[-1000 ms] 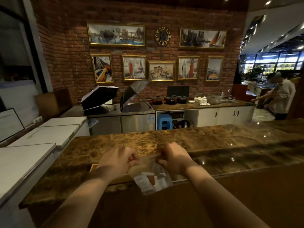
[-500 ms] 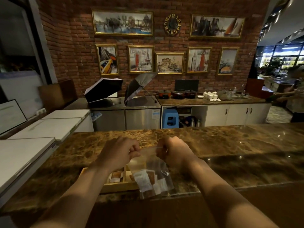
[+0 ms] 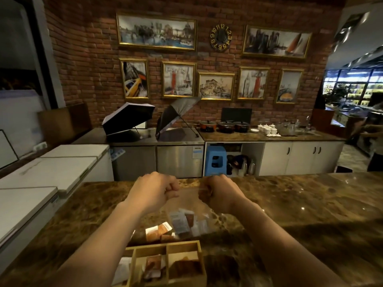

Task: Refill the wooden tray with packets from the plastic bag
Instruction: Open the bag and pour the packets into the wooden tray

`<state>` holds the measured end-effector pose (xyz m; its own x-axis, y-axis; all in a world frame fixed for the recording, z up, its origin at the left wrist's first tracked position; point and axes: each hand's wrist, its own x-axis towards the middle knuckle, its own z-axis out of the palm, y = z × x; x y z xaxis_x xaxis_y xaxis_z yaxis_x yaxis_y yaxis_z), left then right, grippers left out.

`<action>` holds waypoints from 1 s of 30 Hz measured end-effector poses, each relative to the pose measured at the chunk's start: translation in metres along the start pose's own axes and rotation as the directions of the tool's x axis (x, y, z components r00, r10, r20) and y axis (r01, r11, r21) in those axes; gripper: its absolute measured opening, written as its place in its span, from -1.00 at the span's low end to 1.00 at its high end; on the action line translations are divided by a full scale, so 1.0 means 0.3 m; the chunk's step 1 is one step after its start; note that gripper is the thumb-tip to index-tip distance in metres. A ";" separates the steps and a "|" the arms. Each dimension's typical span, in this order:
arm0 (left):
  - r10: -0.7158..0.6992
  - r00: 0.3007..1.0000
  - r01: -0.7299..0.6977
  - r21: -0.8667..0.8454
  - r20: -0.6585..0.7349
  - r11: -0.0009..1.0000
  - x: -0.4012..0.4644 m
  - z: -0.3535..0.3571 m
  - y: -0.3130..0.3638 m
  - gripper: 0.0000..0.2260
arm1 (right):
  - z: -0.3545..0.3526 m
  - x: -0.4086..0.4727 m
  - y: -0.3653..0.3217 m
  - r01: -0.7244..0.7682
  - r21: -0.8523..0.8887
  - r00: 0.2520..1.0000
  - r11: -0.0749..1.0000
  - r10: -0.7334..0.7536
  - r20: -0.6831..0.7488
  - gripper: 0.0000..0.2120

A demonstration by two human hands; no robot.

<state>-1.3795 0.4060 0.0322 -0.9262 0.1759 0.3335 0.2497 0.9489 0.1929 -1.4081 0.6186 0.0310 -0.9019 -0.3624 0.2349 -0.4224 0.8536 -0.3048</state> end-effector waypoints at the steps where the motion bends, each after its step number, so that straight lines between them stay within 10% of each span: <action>1: -0.002 1.000 0.002 0.003 0.008 1.000 0.024 0.000 -0.026 -0.90 | 0.012 0.028 -0.007 0.002 0.000 1.000 1.000 -0.002 0.004 -0.94; 30: -0.057 0.996 0.055 -0.027 -0.073 0.998 0.228 0.164 -0.108 -0.88 | 0.140 0.273 0.073 0.013 0.417 0.998 0.909 -0.037 0.049 -0.84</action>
<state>-1.4649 0.4000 0.0033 -0.9158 0.1017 0.3886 0.2057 0.9497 0.2362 -1.4952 0.5919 0.0048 -0.8890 -0.4118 0.2002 -0.4332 0.6150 -0.6588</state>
